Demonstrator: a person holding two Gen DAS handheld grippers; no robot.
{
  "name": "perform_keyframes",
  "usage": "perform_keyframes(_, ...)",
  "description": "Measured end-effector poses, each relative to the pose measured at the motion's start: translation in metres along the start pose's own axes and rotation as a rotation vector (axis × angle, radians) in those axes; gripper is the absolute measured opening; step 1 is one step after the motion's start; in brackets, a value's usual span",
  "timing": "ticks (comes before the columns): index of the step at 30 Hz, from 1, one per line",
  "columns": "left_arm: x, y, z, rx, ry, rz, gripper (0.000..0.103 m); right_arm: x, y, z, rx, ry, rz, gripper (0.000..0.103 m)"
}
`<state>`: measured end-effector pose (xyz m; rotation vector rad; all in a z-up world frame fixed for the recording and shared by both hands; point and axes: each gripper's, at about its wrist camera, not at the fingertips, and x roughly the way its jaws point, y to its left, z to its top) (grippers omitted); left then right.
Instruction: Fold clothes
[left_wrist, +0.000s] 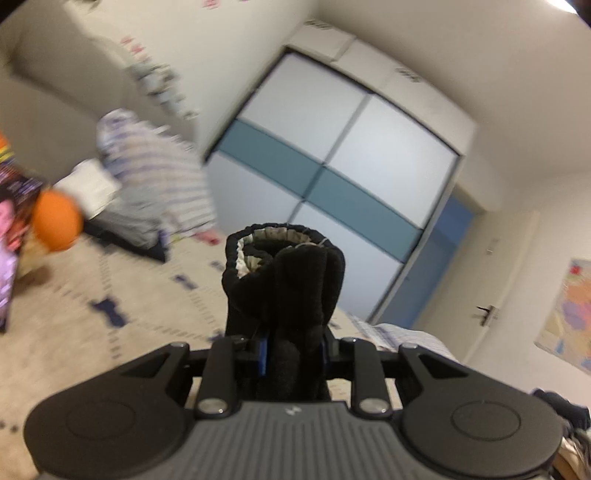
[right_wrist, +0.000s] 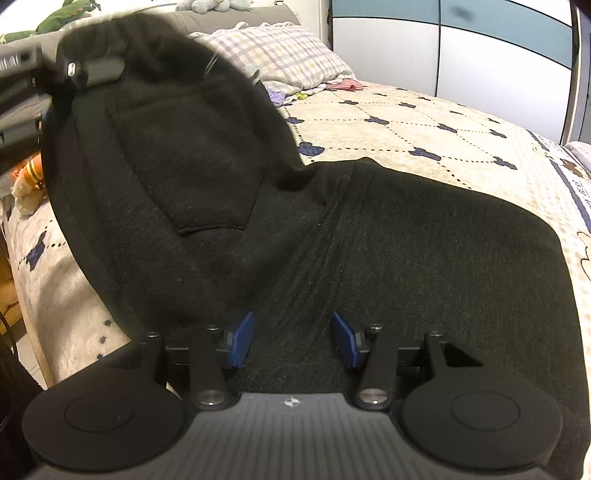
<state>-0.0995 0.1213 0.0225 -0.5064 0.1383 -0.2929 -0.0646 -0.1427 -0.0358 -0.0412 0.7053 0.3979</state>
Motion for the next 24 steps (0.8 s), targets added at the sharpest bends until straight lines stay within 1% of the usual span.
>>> perform_keyframes(4,0.005,-0.028,-0.001,0.063,-0.014,-0.079,0.025,-0.011,-0.016,0.006,0.086,-0.023,0.036,0.051)
perform_keyframes(6,0.008,-0.039,-0.004,0.086,-0.013,-0.107,0.025,-0.016,-0.024,0.009,0.129,-0.034,0.054,0.051)
perform_keyframes(8,0.009,-0.049,-0.006,0.104,-0.012,-0.128,0.025,-0.023,-0.033,0.012,0.178,-0.049,0.072,0.051)
perform_keyframes(10,0.011,-0.056,-0.008,0.112,-0.008,-0.142,0.025,-0.032,-0.05,0.014,0.263,-0.083,0.091,0.051)
perform_keyframes(12,0.013,-0.058,-0.008,0.096,-0.006,-0.147,0.025,-0.038,-0.066,0.015,0.348,-0.105,0.118,0.051)
perform_keyframes(14,0.015,-0.058,-0.006,0.077,-0.009,-0.129,0.025,-0.039,-0.076,0.018,0.406,-0.116,0.149,0.05)
perform_keyframes(17,0.012,-0.046,0.0,0.03,-0.019,-0.052,0.025,-0.035,-0.084,0.029,0.45,-0.121,0.184,0.043)
perform_keyframes(18,0.011,-0.039,0.001,0.004,-0.019,-0.021,0.025,-0.031,-0.083,0.035,0.447,-0.118,0.191,0.037)
perform_keyframes(21,0.008,-0.017,0.005,-0.068,-0.012,0.054,0.025,-0.021,-0.076,0.053,0.407,-0.12,0.198,0.03)
perform_keyframes(22,0.007,-0.009,0.005,-0.089,-0.009,0.074,0.025,-0.018,-0.073,0.058,0.392,-0.118,0.205,0.029)
perform_keyframes(24,0.005,0.005,0.006,-0.124,-0.004,0.11,0.025,-0.005,-0.065,0.068,0.369,-0.093,0.221,0.024)
